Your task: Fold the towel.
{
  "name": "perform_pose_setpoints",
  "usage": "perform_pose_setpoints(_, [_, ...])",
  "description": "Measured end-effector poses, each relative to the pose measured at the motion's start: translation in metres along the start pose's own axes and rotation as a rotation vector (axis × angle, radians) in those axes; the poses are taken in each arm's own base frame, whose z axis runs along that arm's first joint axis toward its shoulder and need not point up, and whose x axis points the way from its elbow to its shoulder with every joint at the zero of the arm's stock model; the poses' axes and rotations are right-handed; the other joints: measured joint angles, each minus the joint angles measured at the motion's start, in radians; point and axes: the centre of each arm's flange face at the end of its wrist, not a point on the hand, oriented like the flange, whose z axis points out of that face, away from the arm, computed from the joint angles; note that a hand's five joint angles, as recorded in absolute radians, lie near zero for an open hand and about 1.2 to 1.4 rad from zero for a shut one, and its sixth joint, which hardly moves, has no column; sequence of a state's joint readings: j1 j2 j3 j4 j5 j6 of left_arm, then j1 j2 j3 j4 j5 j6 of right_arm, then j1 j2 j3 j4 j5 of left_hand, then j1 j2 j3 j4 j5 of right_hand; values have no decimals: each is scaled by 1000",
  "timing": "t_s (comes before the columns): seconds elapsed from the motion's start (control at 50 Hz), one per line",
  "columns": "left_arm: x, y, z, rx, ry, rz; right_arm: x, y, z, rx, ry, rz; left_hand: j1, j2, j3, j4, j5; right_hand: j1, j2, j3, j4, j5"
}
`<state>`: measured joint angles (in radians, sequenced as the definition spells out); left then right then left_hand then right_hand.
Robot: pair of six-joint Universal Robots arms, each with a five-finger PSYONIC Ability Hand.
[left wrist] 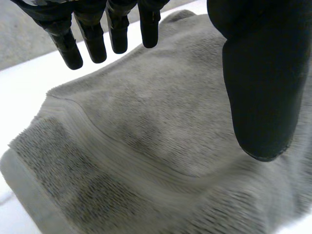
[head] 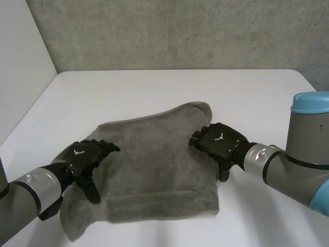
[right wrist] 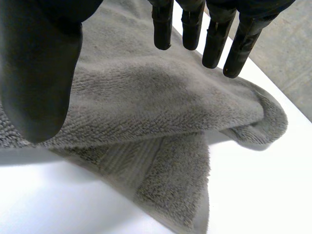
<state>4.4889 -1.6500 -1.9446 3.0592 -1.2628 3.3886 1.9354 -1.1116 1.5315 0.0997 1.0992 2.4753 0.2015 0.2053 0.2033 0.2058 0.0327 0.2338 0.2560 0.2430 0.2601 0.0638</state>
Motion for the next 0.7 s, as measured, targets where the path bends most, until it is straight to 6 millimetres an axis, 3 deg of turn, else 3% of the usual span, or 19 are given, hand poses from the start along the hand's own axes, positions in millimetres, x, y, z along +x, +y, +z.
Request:
perform_pose_setpoints(0.22, [10, 1, -31, -16, 5, 29, 4, 2, 0, -12, 18, 2, 45, 45, 46, 42, 45, 0, 0, 0, 0, 0])
perform_pose_setpoints(0.38, [17, 12, -48, -35, 0, 93, 2, 4, 0, -16, 14, 5, 50, 48, 51, 48, 49, 0, 0, 0, 0, 0])
perform_pose_setpoints(0.54, [23, 33, -52, -88, 15, 90, 0, 7, -1, -26, 10, 16, 74, 71, 74, 70, 71, 0, 0, 0, 0, 0])
perform_pose_setpoints(0.7, [21, 43, -41, -61, 4, 97, 5, 13, -5, -40, 22, 34, 168, 166, 162, 158, 158, 0, 0, 0, 0, 0])
